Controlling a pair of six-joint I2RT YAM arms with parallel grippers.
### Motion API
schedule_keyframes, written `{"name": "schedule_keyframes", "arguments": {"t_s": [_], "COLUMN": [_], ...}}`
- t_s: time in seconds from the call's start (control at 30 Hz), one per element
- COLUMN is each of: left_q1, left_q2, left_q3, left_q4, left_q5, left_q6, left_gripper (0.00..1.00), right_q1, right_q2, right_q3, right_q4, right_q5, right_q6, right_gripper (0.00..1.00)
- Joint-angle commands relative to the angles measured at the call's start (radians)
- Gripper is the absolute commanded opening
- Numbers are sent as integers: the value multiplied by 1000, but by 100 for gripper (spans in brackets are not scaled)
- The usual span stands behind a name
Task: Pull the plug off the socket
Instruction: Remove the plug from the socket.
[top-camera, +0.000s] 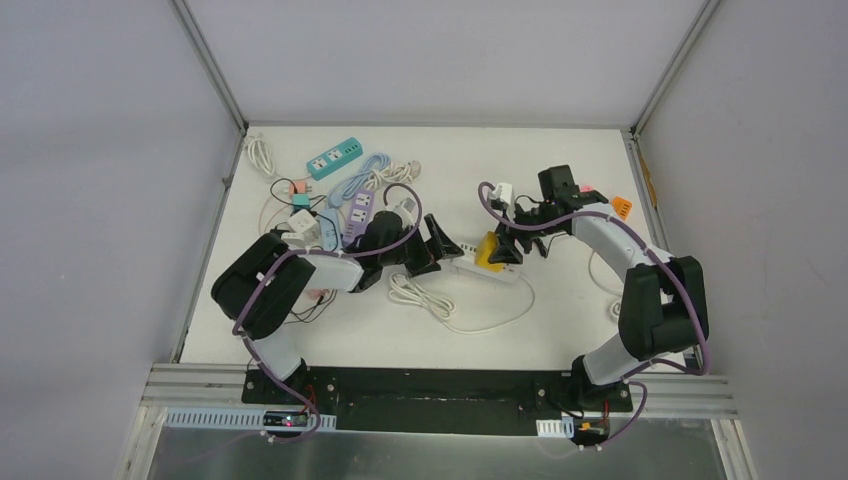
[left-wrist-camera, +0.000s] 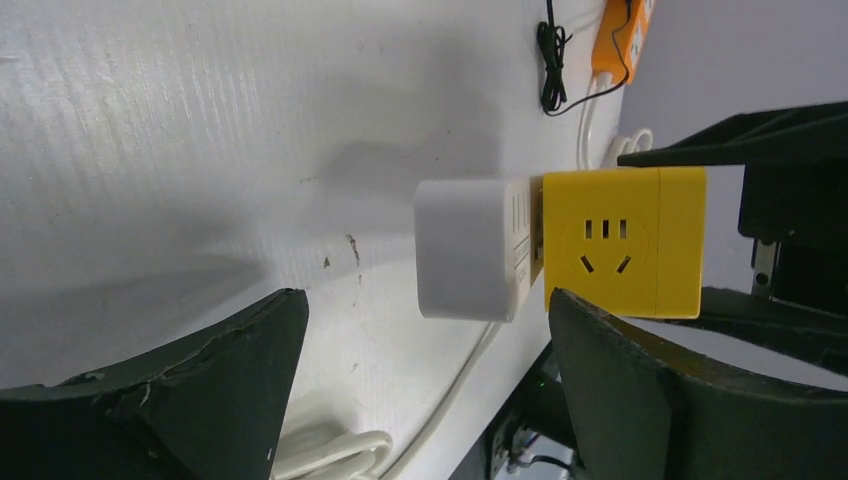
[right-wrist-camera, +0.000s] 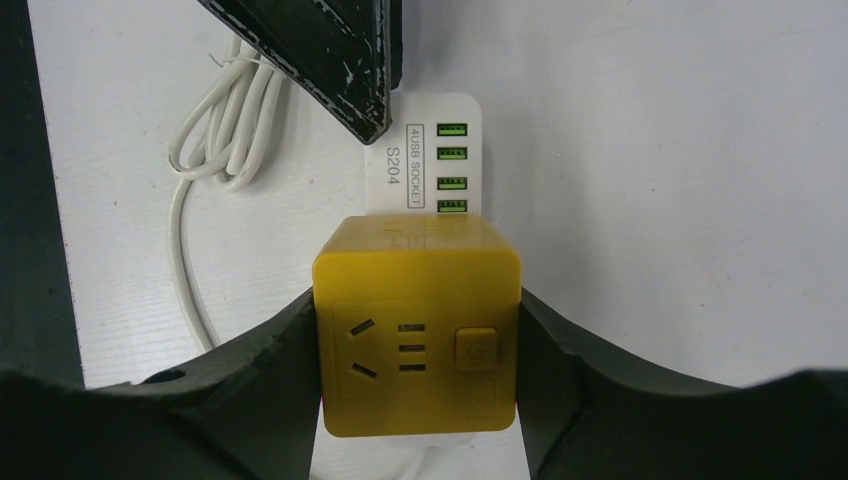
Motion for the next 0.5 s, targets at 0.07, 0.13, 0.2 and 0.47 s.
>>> {"name": "schedule_keyframes", "arguments": {"t_s": [0.07, 0.13, 0.2, 0.47], "left_q1": [7, 4, 0, -9], "left_q2": [67, 97, 129, 249], "left_q3": [6, 4, 8, 26], "left_q4": [275, 329, 381, 526], "left_q5": [-6, -3, 0, 23], "left_q6": [-248, -285, -317, -417], "left_gripper": [90, 88, 86, 66], "right_q1": [-12, -17, -19, -21], "right_q2": [-37, -34, -30, -22], "right_q3": [-6, -8, -11, -23], "right_q4": [90, 108, 123, 167], "right_q5": [-103, -103, -103, -104], "right_q6": [67, 67, 67, 67], "right_gripper": [0, 0, 0, 0]}}
